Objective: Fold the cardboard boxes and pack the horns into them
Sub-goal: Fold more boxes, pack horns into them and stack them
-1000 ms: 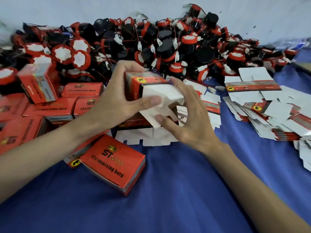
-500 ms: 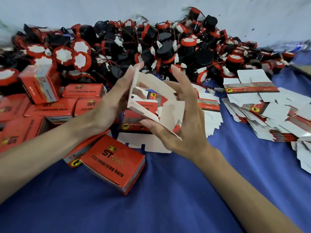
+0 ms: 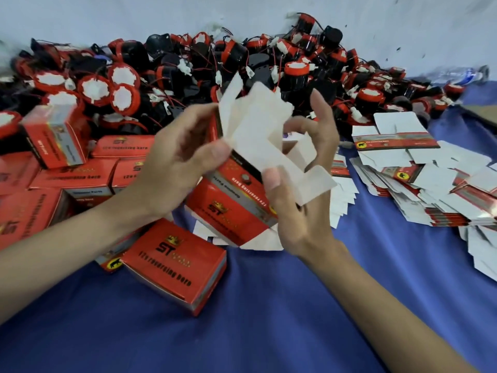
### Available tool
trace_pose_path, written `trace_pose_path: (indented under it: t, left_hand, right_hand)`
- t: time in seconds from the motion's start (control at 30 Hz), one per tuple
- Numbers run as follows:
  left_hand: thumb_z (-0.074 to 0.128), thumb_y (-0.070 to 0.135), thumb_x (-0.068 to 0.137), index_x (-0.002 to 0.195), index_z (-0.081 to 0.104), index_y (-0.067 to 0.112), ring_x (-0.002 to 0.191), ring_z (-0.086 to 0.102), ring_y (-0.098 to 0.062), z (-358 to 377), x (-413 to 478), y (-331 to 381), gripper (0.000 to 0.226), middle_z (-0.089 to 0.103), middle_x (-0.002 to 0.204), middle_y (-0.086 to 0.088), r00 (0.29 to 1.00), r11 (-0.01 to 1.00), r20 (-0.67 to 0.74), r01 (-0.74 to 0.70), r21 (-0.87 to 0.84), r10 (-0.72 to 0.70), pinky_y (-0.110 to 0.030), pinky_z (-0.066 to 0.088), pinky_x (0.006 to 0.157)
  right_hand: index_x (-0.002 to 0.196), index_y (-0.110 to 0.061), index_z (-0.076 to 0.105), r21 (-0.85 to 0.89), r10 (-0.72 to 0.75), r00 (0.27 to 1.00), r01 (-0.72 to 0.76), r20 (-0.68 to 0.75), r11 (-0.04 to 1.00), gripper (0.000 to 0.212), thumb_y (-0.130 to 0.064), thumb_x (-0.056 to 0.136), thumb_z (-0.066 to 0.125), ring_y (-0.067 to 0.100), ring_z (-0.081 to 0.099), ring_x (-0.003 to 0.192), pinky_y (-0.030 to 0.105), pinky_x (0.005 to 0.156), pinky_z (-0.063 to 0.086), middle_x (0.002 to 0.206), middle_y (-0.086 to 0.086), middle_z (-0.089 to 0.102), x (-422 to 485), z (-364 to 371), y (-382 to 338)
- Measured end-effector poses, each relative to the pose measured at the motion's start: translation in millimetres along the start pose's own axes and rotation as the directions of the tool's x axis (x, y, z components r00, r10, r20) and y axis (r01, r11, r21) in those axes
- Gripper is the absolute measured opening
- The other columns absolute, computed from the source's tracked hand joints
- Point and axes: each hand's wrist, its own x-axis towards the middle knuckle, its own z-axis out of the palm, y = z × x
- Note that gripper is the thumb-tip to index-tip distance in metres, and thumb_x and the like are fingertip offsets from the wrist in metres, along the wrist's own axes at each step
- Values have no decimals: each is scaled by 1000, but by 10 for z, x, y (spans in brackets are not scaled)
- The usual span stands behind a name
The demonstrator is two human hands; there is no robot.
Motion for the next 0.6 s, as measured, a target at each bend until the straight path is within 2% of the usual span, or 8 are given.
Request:
trace_pose_path:
  t: [0.03,0.1,0.17,0.23,0.3,0.37,0.47,0.6]
  left_hand:
    - [53,43,92,109,55,30,84,60,8,-10,12,-8,21,66,93,26,998,998,-57,35,-47,-38,-8,45,71]
    - [47,36,93,100,61,30,81,59,1,-40,32,-46,17,65,87,19,992,992,-97,65,-104,-75,-16,46,71]
    - [46,47,94,106,61,29,93,60,-9,-44,14,-58,26,64,99,8,995,987,34,95,-129,-91,-26,49,79]
    - [51,68,85,118,58,25,104,62,-17,-30,-31,-16,55,65,111,1,980,969,164,147,-201,-115,-32,52,85]
    - [54,74,77,122,58,24,103,66,-12,-26,-68,4,67,69,112,7,953,961,276,185,-203,-125,-28,55,83]
    - [54,69,80,119,59,29,102,64,-2,-5,-65,36,56,67,111,19,947,983,298,155,-96,-121,-17,52,82]
    - [57,62,83,118,54,33,104,61,2,4,-33,38,45,65,110,23,977,995,190,103,-9,-99,-13,47,85]
    - [49,33,89,131,44,31,103,63,0,2,-38,13,42,66,113,20,986,988,140,106,-112,-90,-14,50,80]
  right_hand:
    - [130,-26,25,-20,5,999,-4,50,1000,54,-55,92,48,24,54,90,29,80,43,111,18,49,-17,2,-13]
    - [133,-22,22,-29,11,992,-8,124,1000,58,-48,91,52,26,53,90,28,82,41,110,24,48,-36,24,-59]
    - [138,-12,20,-20,30,992,-28,121,999,65,-41,90,53,31,53,102,31,90,43,120,26,47,-54,51,-93]
    - [142,-11,19,-38,72,994,-69,78,997,74,-51,90,53,32,51,114,38,96,44,129,23,45,-62,86,-126]
    - [143,-8,25,-66,151,988,-150,8,986,80,-54,85,56,19,48,121,39,99,45,130,8,47,-54,112,-136]
    - [142,-10,28,-77,217,976,-219,-38,973,80,-52,81,57,8,50,114,32,96,47,121,-4,48,-32,103,-116]
    - [145,-15,23,-80,248,969,-248,-9,965,78,-53,83,51,22,50,119,43,99,45,128,7,48,-32,96,-81]
    - [146,-3,20,-77,141,988,-136,64,988,67,-48,99,33,19,39,130,37,108,37,137,10,39,-94,111,-41]
